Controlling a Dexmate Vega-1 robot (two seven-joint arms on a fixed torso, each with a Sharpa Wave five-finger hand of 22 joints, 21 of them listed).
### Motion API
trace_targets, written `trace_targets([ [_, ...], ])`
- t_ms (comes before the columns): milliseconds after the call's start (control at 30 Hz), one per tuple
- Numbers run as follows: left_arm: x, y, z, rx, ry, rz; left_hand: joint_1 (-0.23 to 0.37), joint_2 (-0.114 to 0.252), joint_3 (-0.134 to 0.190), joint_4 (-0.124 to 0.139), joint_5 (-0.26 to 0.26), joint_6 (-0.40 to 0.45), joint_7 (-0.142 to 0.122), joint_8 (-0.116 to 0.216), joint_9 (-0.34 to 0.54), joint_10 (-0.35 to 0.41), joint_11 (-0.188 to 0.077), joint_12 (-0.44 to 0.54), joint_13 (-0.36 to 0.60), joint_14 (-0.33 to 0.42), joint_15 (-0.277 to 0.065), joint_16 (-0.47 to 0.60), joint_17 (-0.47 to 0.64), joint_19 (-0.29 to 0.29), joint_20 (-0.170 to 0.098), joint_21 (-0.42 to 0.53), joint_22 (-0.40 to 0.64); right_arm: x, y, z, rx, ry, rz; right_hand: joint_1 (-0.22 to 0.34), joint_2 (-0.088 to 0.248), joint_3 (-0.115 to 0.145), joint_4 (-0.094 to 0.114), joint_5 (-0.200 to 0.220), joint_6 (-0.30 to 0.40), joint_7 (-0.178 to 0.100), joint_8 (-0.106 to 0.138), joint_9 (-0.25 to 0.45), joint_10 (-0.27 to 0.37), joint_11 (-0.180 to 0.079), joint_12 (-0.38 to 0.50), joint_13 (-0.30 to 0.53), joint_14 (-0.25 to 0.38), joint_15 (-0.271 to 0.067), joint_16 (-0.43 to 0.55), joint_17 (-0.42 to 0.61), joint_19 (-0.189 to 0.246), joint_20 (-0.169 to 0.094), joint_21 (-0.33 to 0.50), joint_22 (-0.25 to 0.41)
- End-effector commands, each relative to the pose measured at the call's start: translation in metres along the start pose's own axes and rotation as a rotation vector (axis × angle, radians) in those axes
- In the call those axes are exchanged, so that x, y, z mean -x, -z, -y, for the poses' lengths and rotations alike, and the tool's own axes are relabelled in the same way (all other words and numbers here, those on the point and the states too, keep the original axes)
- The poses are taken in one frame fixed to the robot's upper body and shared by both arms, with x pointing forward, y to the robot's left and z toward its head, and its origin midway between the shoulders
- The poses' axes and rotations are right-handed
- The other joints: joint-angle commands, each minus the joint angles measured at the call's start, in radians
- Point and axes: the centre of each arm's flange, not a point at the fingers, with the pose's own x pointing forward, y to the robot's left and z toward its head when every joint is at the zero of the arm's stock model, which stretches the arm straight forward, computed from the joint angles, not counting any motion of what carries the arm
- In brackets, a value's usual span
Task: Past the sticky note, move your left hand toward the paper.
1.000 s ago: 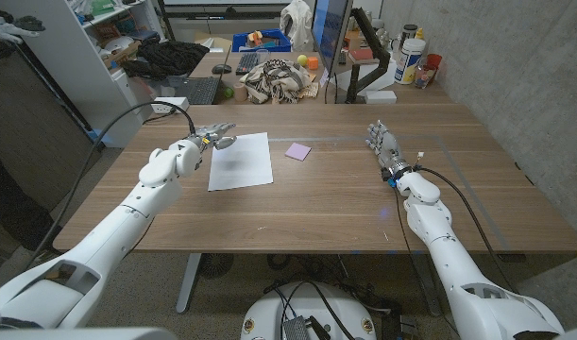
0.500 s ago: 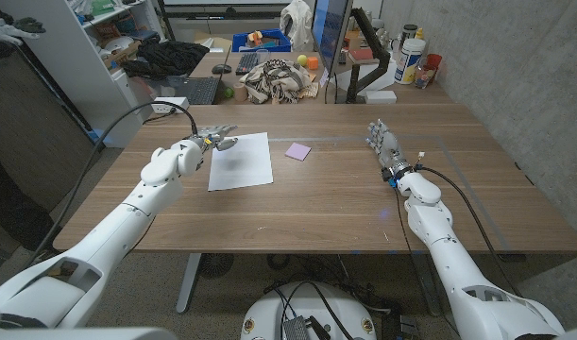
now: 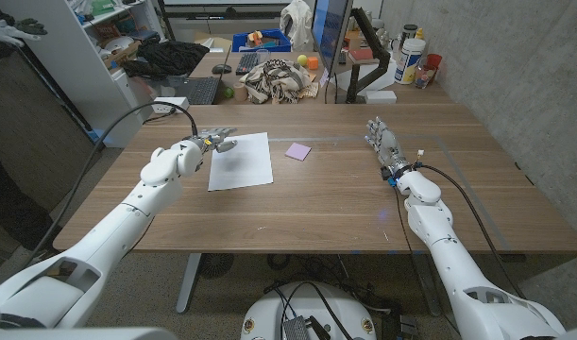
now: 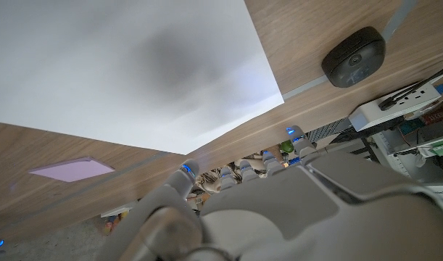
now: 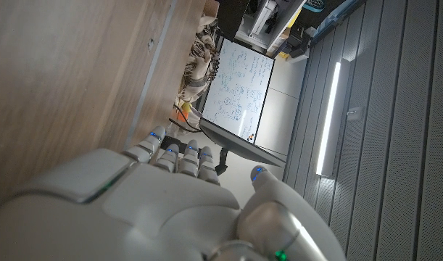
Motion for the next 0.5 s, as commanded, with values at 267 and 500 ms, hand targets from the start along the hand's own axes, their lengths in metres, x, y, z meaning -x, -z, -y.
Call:
trace_targets([
  [267, -0.0041, 0.0035, 0.0035, -0.017, 0.044, -0.011, 0.002, 0.048, 0.005, -0.005, 0.0, -0.115, -0.004, 0.007, 0.002, -0.201, -0.008, 0.004, 0.004, -0.29, -0.044, 0.002, -0.002, -0.542, 0.01, -0.012, 0.003, -0.0001, 0.0008, -0.0027, 0.01, 0.001, -0.001, -0.005, 0.063, 0.001, 0.002, 0.01, 0.008, -0.003, 0.008, 0.004, 0.004, -0.001, 0.002, 0.003, 0.001, -0.026, -0.004, 0.003, 0.006, -0.084, -0.004, 0.003],
  [500, -0.0064, 0.0028, 0.005, -0.017, 0.056, -0.01, 0.003, 0.053, 0.008, -0.003, 0.0, -0.119, -0.004, 0.007, 0.002, -0.21, -0.005, 0.001, 0.004, -0.297, -0.042, 0.001, -0.001, -0.542, 0.011, -0.019, 0.004, 0.0, 0.0007, -0.0017, 0.013, 0.003, -0.002, -0.005, 0.064, 0.001, 0.002, 0.01, 0.008, -0.003, 0.008, 0.004, 0.004, -0.003, 0.002, 0.003, 0.001, -0.026, -0.004, 0.003, 0.006, -0.085, -0.005, 0.004],
])
